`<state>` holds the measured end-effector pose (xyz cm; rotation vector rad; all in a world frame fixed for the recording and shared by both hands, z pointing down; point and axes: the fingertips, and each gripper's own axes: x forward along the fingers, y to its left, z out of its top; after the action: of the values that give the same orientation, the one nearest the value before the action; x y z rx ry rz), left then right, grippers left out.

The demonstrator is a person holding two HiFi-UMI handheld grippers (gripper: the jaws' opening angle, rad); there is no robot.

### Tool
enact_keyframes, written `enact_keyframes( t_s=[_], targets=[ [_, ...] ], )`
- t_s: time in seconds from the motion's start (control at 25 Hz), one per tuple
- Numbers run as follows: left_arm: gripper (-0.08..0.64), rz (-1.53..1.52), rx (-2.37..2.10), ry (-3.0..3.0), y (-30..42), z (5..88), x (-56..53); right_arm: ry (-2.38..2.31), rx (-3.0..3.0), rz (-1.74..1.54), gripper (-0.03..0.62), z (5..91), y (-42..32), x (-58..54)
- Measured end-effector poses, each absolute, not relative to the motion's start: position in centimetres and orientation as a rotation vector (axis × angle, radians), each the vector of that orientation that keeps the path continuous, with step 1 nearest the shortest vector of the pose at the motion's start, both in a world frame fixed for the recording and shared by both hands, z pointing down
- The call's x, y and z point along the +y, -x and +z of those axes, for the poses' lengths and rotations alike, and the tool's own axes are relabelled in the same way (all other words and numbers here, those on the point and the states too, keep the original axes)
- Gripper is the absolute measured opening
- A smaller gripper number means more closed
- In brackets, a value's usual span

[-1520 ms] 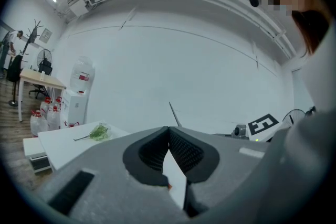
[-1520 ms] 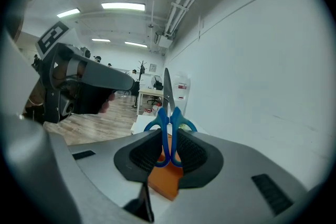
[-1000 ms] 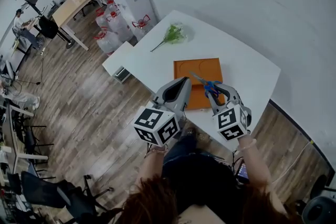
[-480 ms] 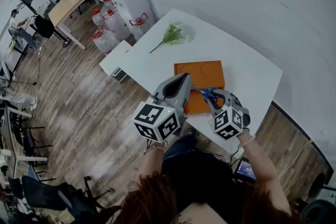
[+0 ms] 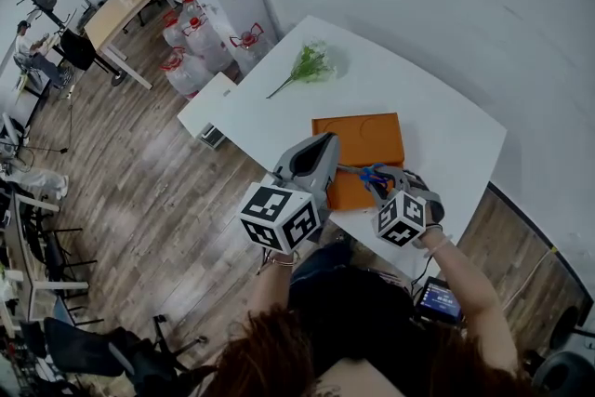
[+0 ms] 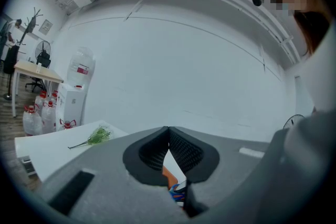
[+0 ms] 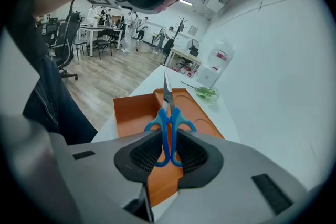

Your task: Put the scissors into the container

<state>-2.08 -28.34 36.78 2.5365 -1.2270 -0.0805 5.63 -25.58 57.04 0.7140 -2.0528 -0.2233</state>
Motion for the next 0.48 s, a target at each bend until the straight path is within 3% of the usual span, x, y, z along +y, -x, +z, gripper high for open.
enact_keyframes(
  t_s=[0.48],
  targets=[
    [0.015, -0.061, -1.2, -2.519, 2.7, 38.1, -29.7, -0.555, -1.927, -0.216, 0.078, 62.6, -5.9, -26.2]
  ],
)
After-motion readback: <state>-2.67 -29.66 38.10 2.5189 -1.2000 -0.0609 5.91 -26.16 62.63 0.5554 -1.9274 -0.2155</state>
